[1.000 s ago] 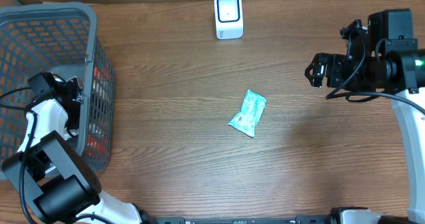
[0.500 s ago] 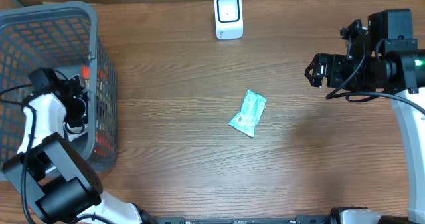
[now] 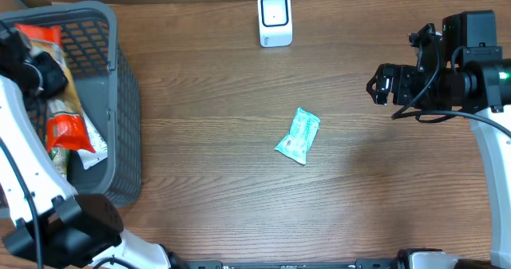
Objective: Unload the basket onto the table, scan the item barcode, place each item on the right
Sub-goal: 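Reach the left gripper into the basket and grasp the spaghetti package, then carry the spaghetti package out and place it beside the green pack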
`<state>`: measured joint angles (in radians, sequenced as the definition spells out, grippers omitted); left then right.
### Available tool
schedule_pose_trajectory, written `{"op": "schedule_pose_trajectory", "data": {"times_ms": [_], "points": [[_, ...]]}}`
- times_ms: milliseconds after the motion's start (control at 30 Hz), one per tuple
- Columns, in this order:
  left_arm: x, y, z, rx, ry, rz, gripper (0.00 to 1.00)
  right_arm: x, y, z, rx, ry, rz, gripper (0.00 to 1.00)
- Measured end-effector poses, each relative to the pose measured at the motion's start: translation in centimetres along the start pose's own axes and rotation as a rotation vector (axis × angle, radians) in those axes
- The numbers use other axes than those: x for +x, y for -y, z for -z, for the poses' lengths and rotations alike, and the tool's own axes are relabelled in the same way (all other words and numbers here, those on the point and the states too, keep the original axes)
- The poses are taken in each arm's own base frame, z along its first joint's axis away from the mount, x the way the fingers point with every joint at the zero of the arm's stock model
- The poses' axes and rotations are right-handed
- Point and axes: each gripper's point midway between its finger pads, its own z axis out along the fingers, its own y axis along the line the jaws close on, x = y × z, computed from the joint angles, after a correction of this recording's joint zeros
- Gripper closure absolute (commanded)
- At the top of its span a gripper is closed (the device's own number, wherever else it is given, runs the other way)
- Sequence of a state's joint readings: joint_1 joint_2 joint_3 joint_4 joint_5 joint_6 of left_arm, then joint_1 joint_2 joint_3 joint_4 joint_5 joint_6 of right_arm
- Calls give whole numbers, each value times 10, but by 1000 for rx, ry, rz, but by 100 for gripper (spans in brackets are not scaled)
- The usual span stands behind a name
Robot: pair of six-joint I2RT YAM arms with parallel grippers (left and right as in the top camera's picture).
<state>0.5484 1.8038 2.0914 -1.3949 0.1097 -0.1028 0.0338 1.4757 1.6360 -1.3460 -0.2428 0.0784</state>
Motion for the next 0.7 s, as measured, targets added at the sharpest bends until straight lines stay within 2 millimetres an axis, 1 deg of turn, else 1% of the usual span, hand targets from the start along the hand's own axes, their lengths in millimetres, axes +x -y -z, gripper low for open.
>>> {"op": "schedule_pose_trajectory", "data": {"times_ms": [67,133,167,200,267,300,333,367,400,467,500,533,567,633,700], "points": [[-4,8,26,8,51,-14,96,0,0,0,-1,0,0,0],[-6,23,51,31,106,-45,96,0,0,0,-1,1,1,0],[-2,38,66,57,134,-80,96,-1,0,0,-2,3,1,0],[2,48,73,74,143,-101,96,-1,0,0,-1,5,1,0],[21,82,91,135,141,-185,96,-2,0,0,-2,6,2,0],[29,94,95,157,134,-214,96,-2,0,0,-1,6,2,0],[46,120,100,202,111,-282,96,-2,0,0,-1,6,2,0],[50,126,101,214,104,-299,96,-1,0,0,-2,5,1,0],[60,143,102,245,88,-342,96,-1,0,0,-1,5,1,0],[82,176,97,300,41,-413,96,-1,0,0,-2,6,2,0],[91,187,93,314,18,-434,96,-1,0,0,-2,5,1,0],[107,201,84,329,-30,-455,96,-1,0,0,-1,5,1,0],[118,210,75,333,-67,-464,96,-1,0,0,-2,5,1,0],[143,228,50,323,-153,-464,96,-1,0,0,-2,5,1,0],[170,245,15,300,-233,-460,96,-1,0,0,-2,6,1,0]]}}
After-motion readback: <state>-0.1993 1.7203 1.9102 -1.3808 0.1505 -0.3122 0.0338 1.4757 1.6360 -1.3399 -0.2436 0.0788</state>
